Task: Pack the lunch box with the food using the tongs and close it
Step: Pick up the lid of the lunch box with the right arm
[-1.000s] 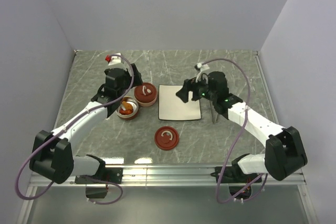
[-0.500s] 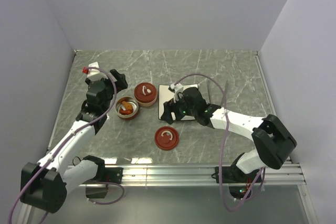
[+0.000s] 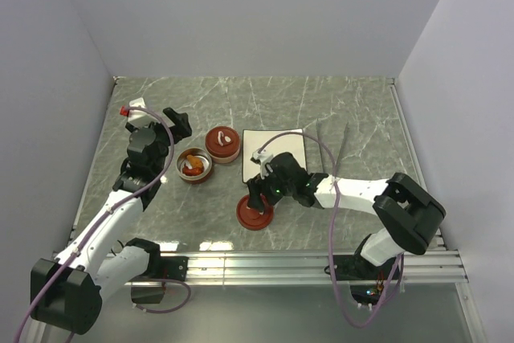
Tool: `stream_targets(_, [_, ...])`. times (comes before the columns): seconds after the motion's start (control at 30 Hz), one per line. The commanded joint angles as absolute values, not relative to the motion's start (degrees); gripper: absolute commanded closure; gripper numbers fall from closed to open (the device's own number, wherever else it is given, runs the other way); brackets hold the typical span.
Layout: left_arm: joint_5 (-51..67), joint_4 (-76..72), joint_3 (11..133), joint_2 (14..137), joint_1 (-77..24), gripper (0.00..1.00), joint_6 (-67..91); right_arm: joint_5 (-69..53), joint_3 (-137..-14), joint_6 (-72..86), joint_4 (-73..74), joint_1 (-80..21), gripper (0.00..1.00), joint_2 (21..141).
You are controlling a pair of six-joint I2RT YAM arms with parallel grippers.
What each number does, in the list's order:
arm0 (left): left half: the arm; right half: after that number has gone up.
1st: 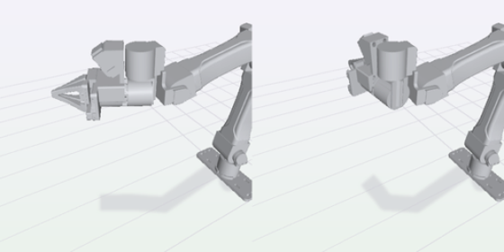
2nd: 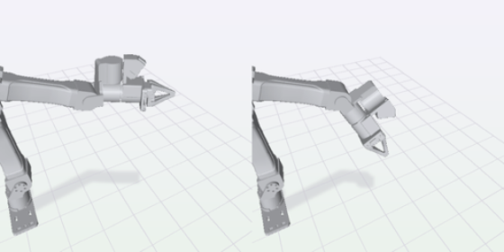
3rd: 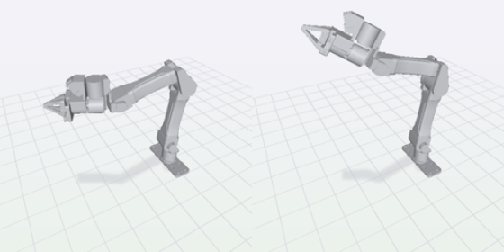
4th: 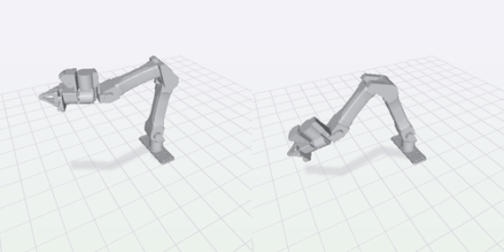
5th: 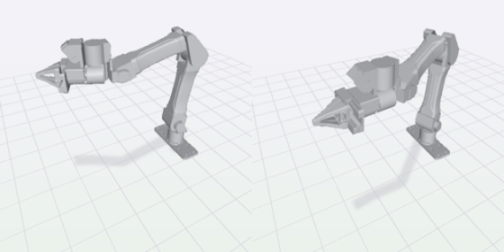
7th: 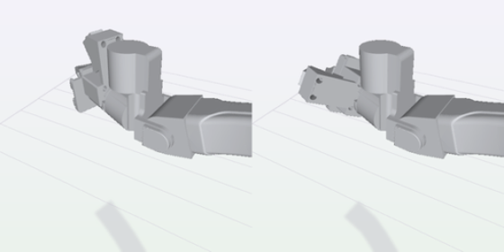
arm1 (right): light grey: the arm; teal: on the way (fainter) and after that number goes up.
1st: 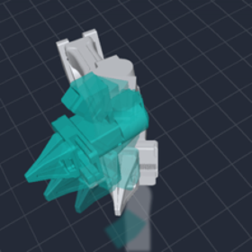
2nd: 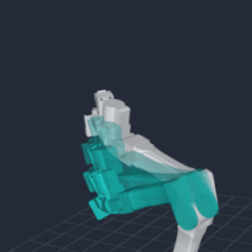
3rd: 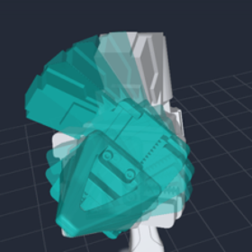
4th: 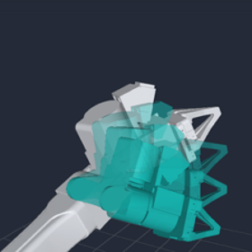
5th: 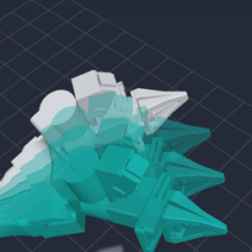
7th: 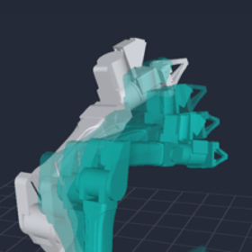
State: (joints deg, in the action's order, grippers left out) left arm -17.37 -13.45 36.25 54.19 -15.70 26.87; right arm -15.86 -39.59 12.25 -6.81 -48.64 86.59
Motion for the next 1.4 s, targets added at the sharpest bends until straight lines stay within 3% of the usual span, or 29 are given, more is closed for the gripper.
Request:
stream_targets(0.0, [-16.35, -14.94, 35.69, 52.39, -15.12, 0.07, 27.69, -14.94, -38.50, 13.27, -8.79, -49.66, 0.24, 84.12])
stream_targets(0.33, [-14.94, -14.94, 35.68, 52.65, -14.50, 0.07, 27.95, -13.63, -36.56, 14.76, -7.82, -52.47, 0.31, 82.44])
stream_targets(0.6, [-14.68, -14.59, 35.60, 52.56, -13.98, 0.07, 28.30, -12.13, -37.53, 14.59, -5.98, -53.79, 0.57, 82.70])
stream_targets(0.9, [-13.27, -14.68, 35.24, 52.30, -12.31, 0.06, 29.53, -10.55, -38.32, 14.59, -4.13, -55.98, 0.61, 81.74])
stream_targets(1.03, [-13.45, -14.33, 35.07, 52.03, -11.69, 0.06, 29.97, -10.37, -38.58, 14.50, -3.78, -56.60, 0.67, 81.21])
stream_targets(1.1, [-13.27, -14.33, 34.89, 51.86, -11.08, 0.06, 30.23, -9.94, -38.76, 14.41, -3.52, -56.86, 0.83, 81.47])
stream_targets(1.13, [-13.01, -14.33, 34.81, 51.77, -10.38, 0.06, 30.32, -9.76, -39.11, 14.41, -3.43, -56.95, 0.96, 81.82])
stream_targets(1.37, [-10.73, -14.59, 34.54, 51.86, -6.07, 0.06, 29.89, -7.22, -44.02, 12.31, -0.27, -57.30, 1.00, 83.23])
